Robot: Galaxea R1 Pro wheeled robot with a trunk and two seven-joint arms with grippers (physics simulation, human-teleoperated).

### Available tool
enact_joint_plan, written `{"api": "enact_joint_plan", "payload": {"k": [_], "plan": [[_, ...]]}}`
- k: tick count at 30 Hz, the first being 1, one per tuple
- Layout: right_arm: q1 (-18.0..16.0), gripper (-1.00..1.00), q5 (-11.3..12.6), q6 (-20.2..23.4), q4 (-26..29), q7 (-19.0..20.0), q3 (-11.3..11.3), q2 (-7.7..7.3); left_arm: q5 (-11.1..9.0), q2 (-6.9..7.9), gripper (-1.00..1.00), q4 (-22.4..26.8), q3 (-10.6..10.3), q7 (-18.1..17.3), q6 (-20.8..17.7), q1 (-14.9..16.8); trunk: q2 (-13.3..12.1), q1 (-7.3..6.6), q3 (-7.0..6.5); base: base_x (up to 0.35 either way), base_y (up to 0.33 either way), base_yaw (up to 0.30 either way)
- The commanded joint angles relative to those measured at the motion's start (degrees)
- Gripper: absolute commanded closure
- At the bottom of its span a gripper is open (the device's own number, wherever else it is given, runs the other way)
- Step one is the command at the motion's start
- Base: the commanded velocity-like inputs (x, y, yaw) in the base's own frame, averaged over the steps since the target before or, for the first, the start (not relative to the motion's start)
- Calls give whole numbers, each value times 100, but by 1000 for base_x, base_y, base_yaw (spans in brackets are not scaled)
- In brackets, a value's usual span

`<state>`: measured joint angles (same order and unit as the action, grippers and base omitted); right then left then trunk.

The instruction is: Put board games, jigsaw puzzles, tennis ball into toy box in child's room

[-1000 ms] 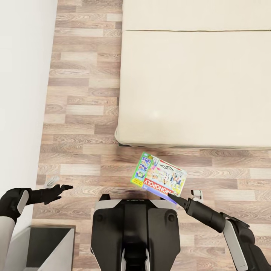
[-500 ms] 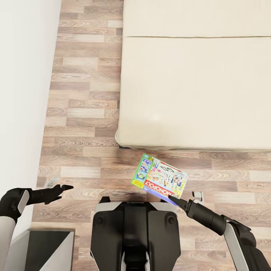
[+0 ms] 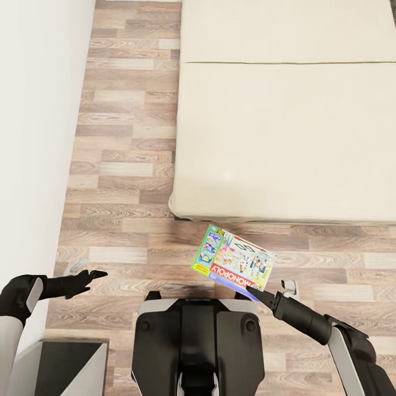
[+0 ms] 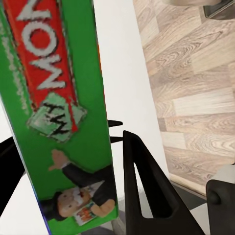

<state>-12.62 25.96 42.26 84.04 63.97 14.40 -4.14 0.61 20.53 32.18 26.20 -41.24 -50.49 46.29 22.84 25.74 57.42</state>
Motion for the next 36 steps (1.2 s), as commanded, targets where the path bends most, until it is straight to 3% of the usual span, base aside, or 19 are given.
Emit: {"api": "enact_joint_plan", "payload": {"k": [1,9,36], "plan": [[13,100,23,36,9,2,1,0,43,-3,-100,0,9,-20,-44,3,8,4,-4,0,0,0],[39,100,23,34,48,2,1,1,134,-5,-100,-1,-312,-31,-33,3,8,4,-80,0,0,0],[43,100,23,36,51,2,6,0,148,-5,-100,-15,-365,-12,-31,3,8,4,-336,0,0,0]]}}
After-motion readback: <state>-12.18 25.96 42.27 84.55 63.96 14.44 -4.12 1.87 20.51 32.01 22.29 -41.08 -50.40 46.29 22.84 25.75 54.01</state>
